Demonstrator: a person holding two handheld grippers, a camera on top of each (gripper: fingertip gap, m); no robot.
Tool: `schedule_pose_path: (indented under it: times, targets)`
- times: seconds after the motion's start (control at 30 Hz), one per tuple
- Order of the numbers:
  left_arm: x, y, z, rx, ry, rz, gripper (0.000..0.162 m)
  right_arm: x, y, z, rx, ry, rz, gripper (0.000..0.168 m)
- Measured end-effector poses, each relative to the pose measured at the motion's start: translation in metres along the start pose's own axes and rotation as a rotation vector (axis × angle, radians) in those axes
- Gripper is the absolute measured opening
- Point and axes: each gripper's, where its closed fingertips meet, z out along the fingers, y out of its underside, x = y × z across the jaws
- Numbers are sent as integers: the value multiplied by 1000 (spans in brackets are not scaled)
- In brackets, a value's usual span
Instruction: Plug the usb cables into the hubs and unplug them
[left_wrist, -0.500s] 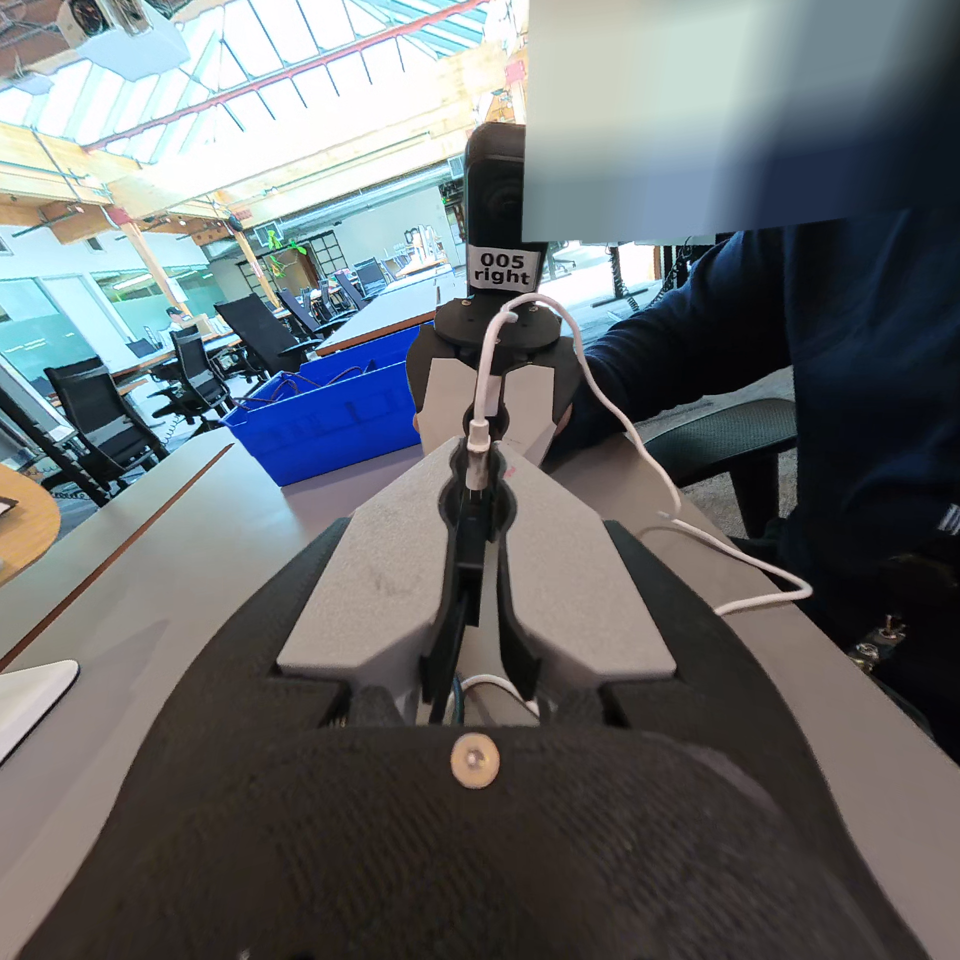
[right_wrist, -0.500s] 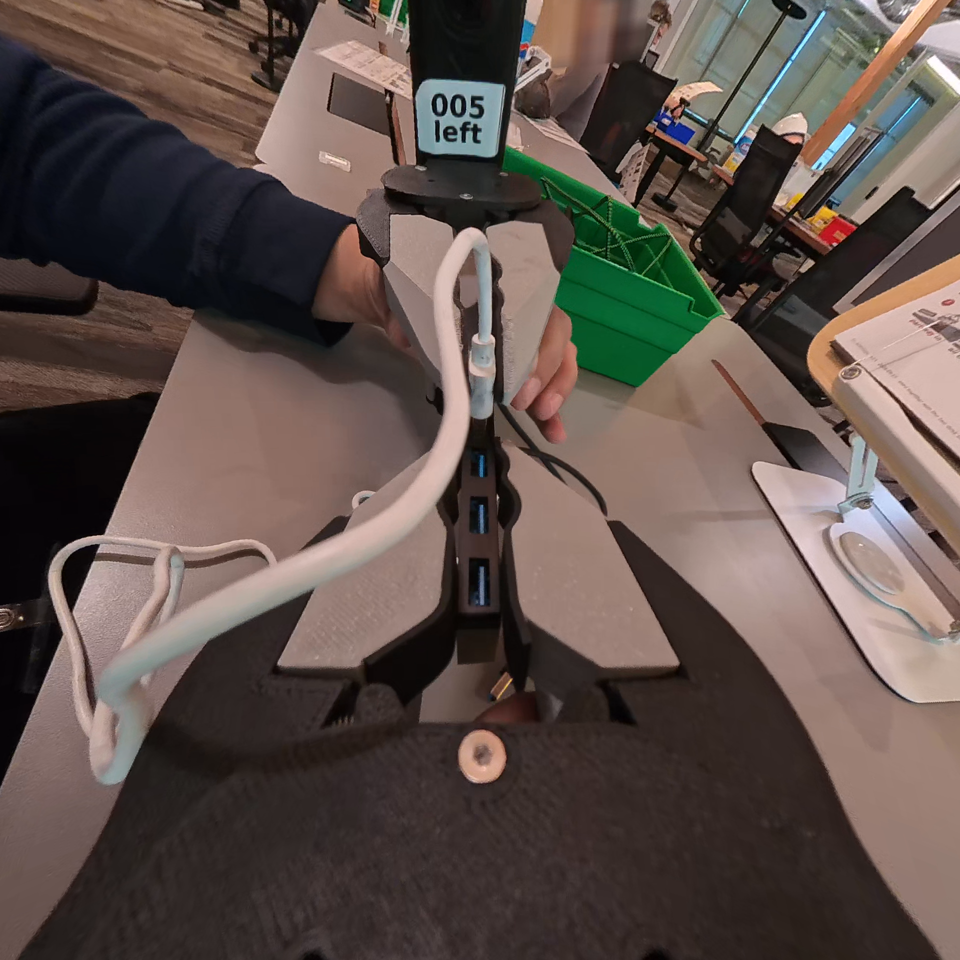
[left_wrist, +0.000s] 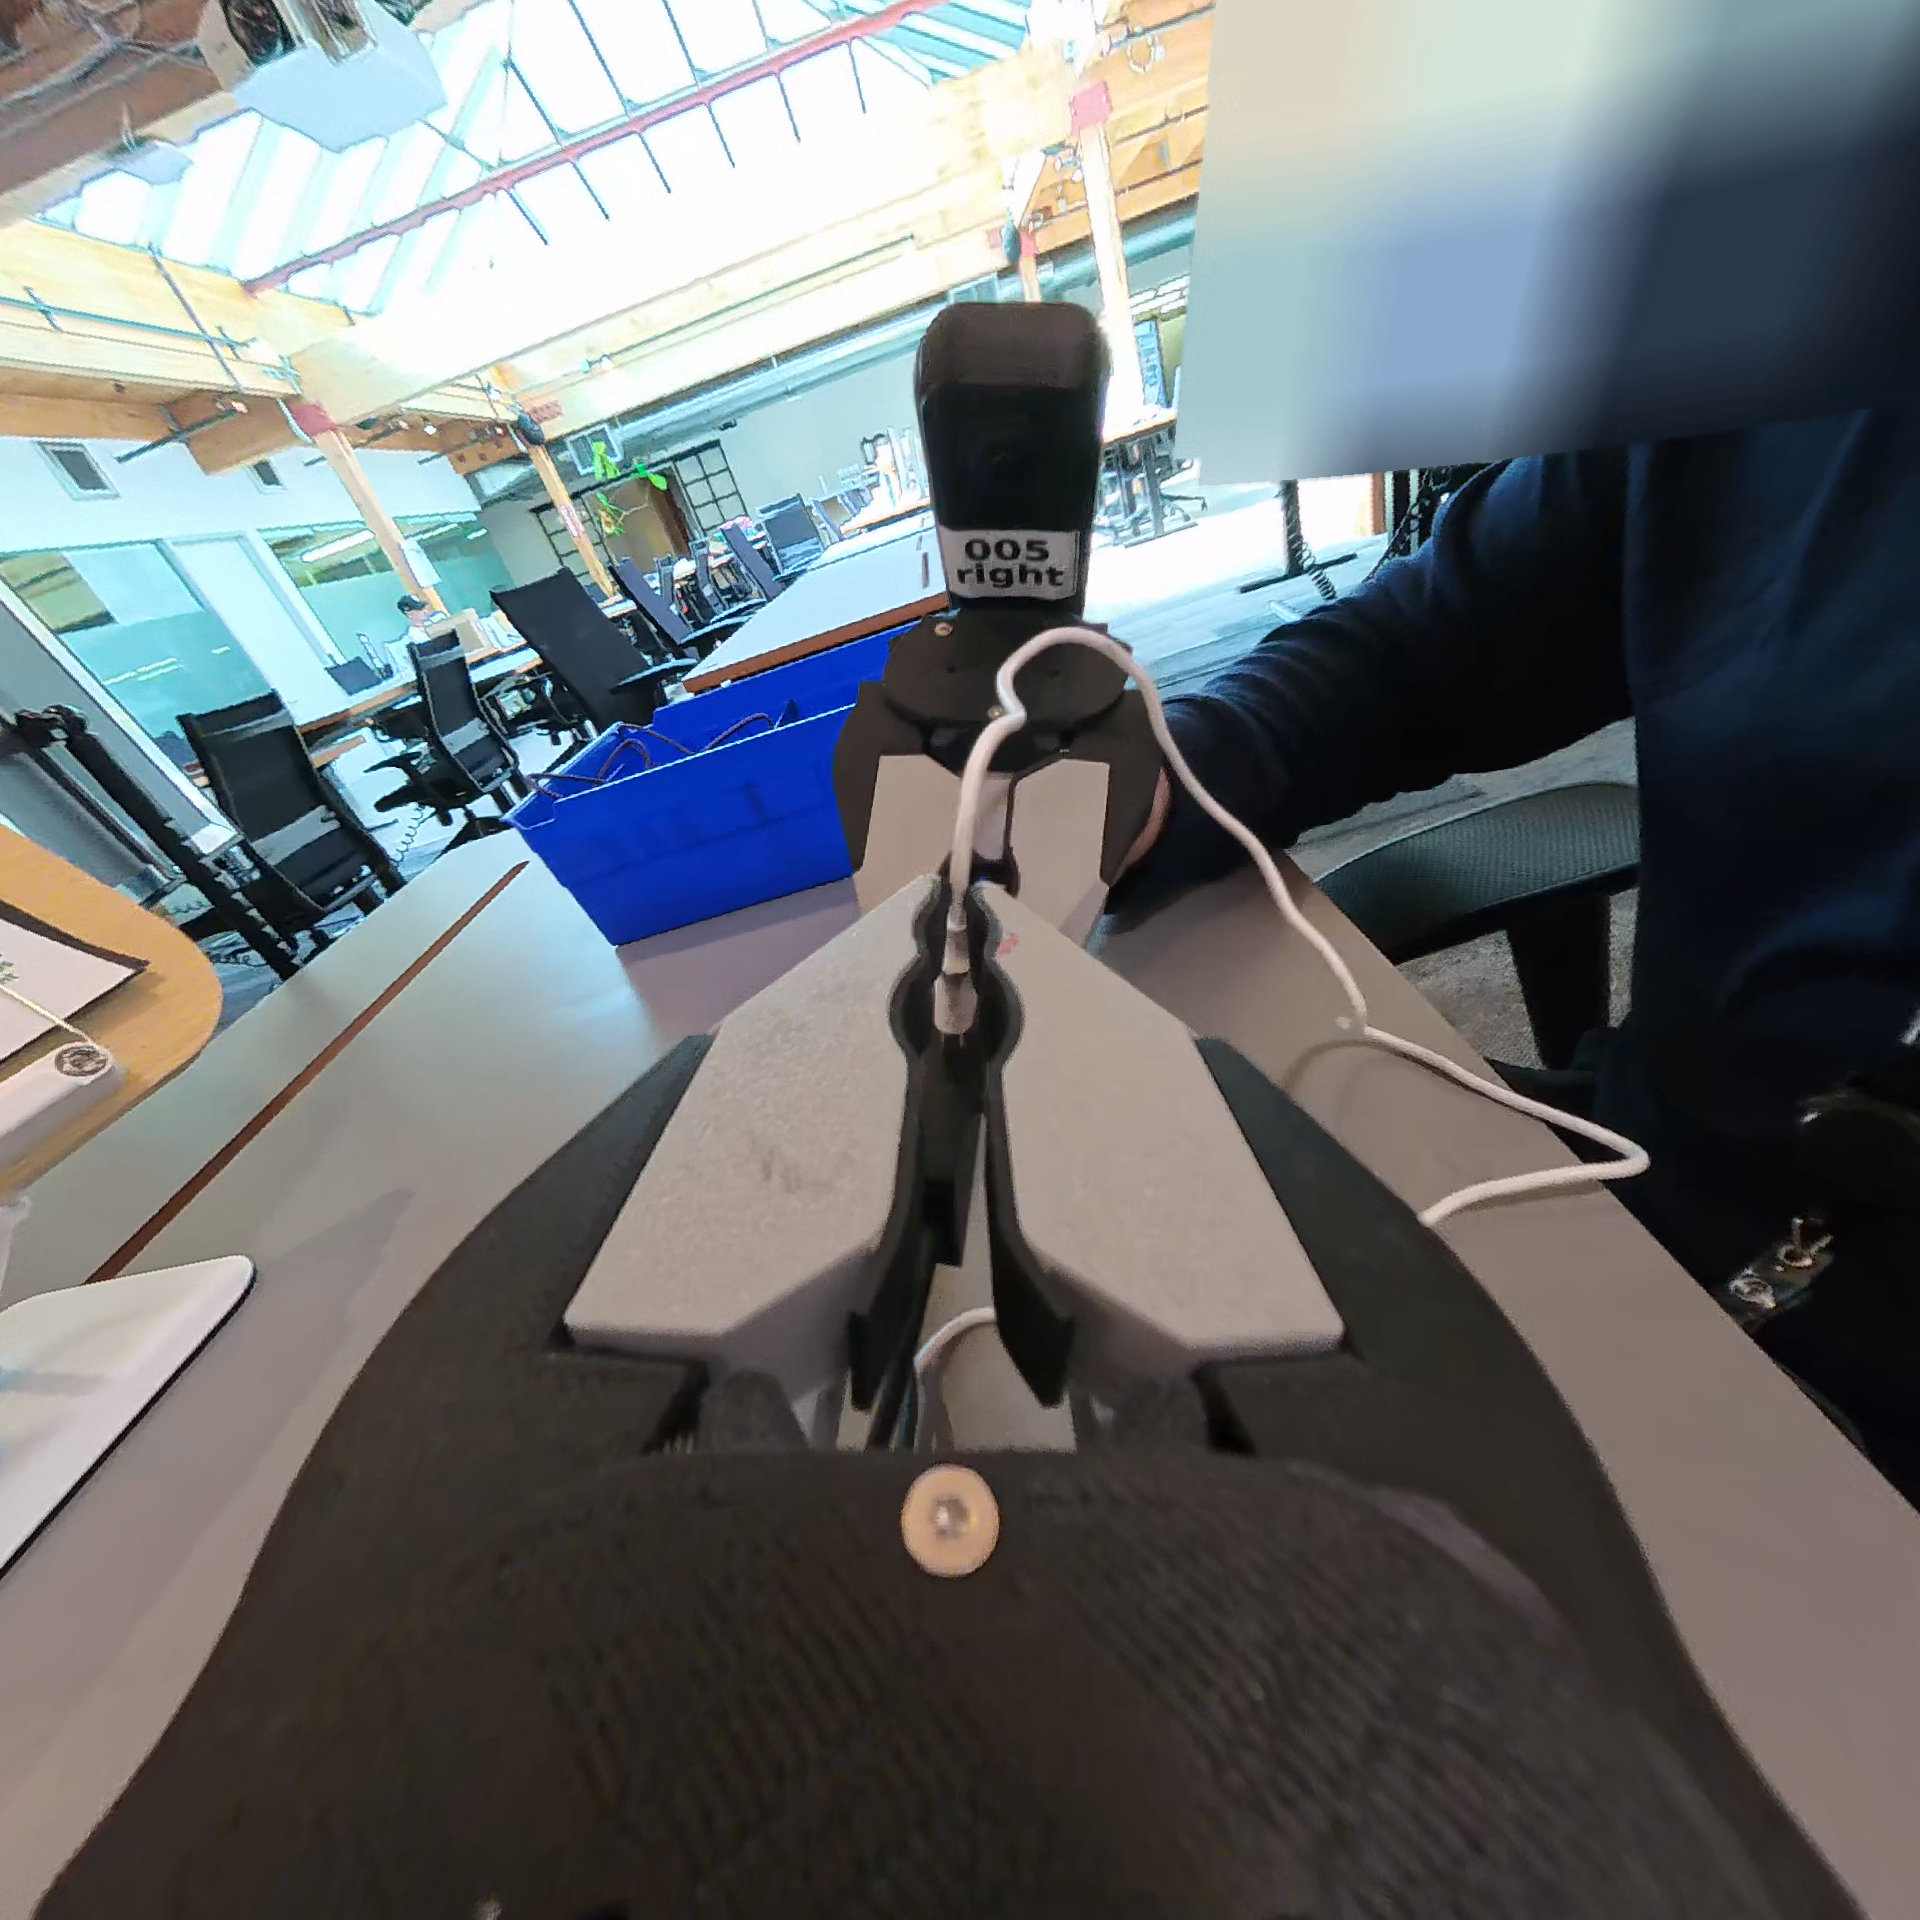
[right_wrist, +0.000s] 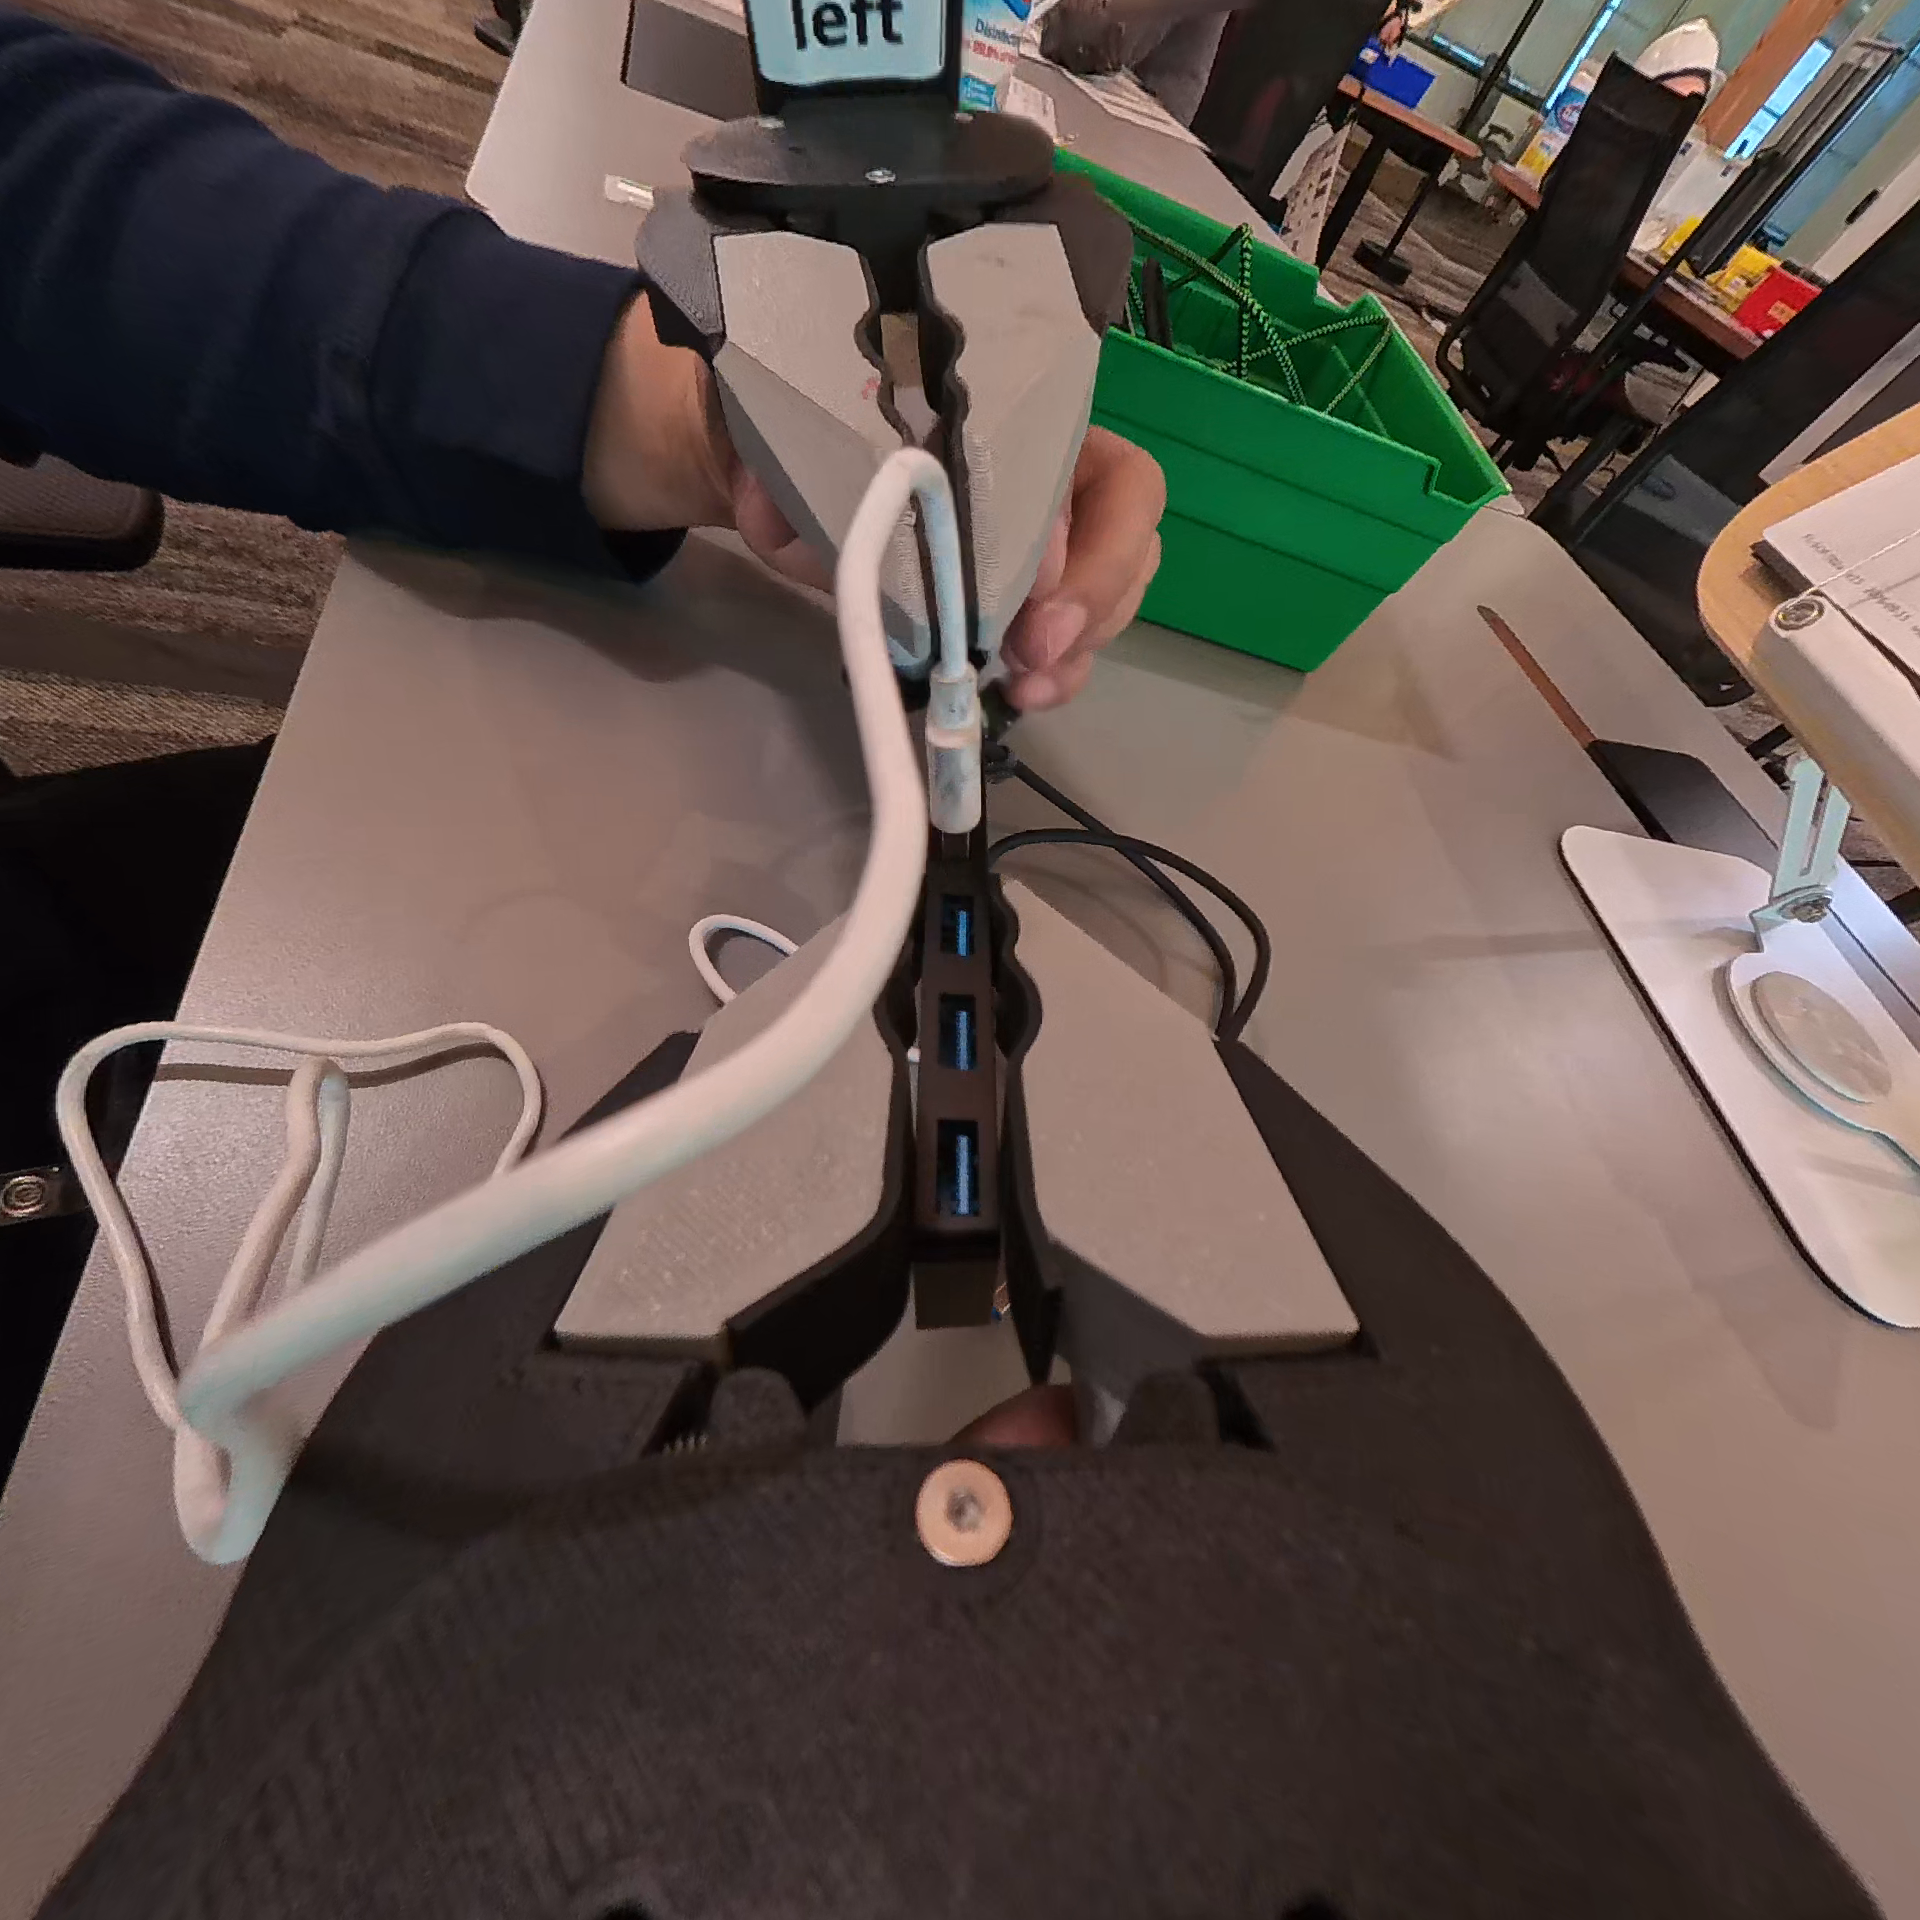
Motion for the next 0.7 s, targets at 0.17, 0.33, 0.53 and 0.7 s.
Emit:
schedule_pose_path:
  times: [0.17, 0.33, 0.53, 0.7]
  targets:
    - [0, 7, 0, -67, -15, 54, 0, -1, 6, 3, -34, -3, -13, 6]
    - [1, 12, -1, -103, -11, 48, 0, -3, 11, 5, -54, -16, -8, 9]
    - [1, 14, -2, -107, -21, 39, 0, -3, 12, 6, -65, -12, -19, 9]
    - [2, 11, -3, -93, -12, 22, 9, -5, 14, 8, -77, -15, -39, 8]
